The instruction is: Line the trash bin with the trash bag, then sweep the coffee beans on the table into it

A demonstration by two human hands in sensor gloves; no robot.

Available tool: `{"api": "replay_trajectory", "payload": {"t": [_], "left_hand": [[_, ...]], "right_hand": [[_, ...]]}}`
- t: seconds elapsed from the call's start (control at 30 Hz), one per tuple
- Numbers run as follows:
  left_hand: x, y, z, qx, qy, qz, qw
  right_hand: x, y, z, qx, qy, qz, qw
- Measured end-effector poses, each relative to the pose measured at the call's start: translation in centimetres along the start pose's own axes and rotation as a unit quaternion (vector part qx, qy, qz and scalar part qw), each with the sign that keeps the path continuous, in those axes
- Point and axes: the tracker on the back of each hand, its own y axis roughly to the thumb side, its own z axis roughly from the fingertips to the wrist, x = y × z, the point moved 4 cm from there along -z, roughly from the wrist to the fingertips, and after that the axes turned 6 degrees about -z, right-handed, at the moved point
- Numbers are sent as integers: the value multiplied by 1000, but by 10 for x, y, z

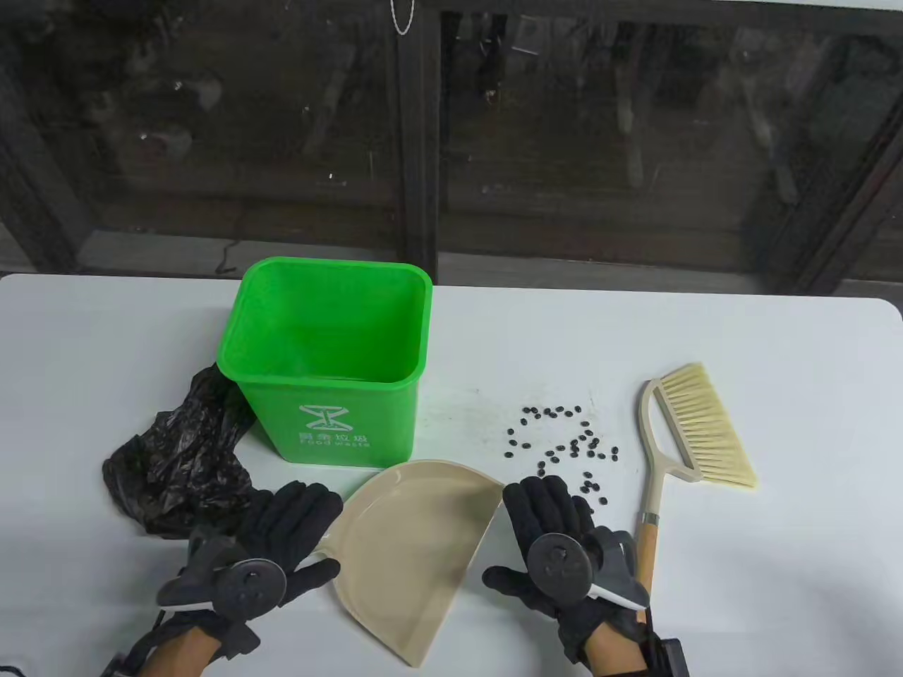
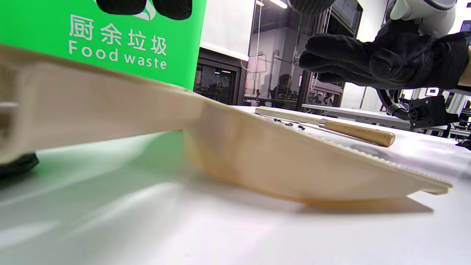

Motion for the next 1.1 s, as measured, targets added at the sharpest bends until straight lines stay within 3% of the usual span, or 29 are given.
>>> {"api": "replay_trajectory", "payload": {"t": [0.7, 1.1], "left_hand": [[-13, -26, 9, -58, 31, -2, 998], [-20, -79, 36, -202, 50, -47, 977]], "right_hand": [[-2, 0, -1, -5, 11, 5, 1000], [0, 0, -2, -1, 9, -2, 1000]]}}
